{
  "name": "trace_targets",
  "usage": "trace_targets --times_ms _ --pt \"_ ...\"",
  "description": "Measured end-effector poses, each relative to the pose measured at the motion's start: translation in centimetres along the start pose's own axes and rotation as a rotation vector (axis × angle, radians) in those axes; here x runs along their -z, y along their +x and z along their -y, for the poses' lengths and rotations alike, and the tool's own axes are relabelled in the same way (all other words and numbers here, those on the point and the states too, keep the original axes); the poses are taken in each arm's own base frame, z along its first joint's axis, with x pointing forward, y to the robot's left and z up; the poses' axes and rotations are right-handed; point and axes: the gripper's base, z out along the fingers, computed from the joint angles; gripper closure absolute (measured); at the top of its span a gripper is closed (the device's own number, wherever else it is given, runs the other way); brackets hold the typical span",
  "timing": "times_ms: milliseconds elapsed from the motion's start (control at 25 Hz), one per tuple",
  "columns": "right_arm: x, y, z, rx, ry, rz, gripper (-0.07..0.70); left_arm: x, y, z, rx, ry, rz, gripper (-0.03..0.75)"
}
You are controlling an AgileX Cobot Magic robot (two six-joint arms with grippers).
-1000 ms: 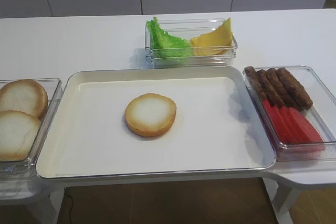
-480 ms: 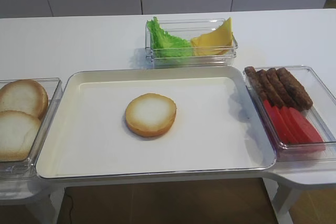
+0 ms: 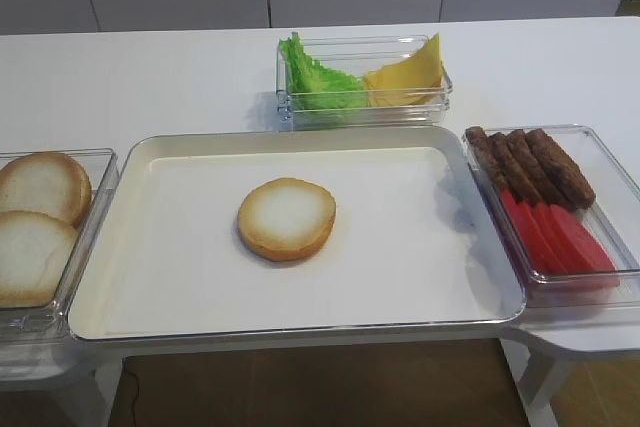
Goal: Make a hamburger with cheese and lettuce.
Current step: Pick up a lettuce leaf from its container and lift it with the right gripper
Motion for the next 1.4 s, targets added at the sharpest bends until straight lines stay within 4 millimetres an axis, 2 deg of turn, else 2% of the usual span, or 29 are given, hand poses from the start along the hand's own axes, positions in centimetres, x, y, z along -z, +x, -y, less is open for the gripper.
trace_targets --times_ms 360,640,920,1080,1320,1400 --pt "-2.7 -6.3 -0.8 -0.021 -0.004 -0.119 0.090 0.0 0.0 0.0 -0.004 0.000 0.002 0.348" --pt "-6.7 -12.3 -2.0 -0.028 -0.055 -0.208 0.091 0.0 0.0 0.0 -0.004 0.000 0.002 0.348" --pt "-13.2 -18.1 -3.8 -0.049 -0.203 -0.299 0.097 0.0 0.0 0.0 -0.004 0.000 0.002 0.348" --pt "-17.8 -21.2 -4.8 -0.076 -0.297 -0.332 0.098 0.0 0.0 0.0 -0.004 0.000 0.002 0.348" --pt "-25.4 -23.8 -5.9 -0.140 -0.405 -0.384 0.099 0.0 0.0 0.0 -0.004 0.000 0.002 0.348" --pt "-27.3 -24.7 -6.8 -0.124 -0.427 -0.378 0.100 0.0 0.0 0.0 -0.004 0.000 0.002 0.348"
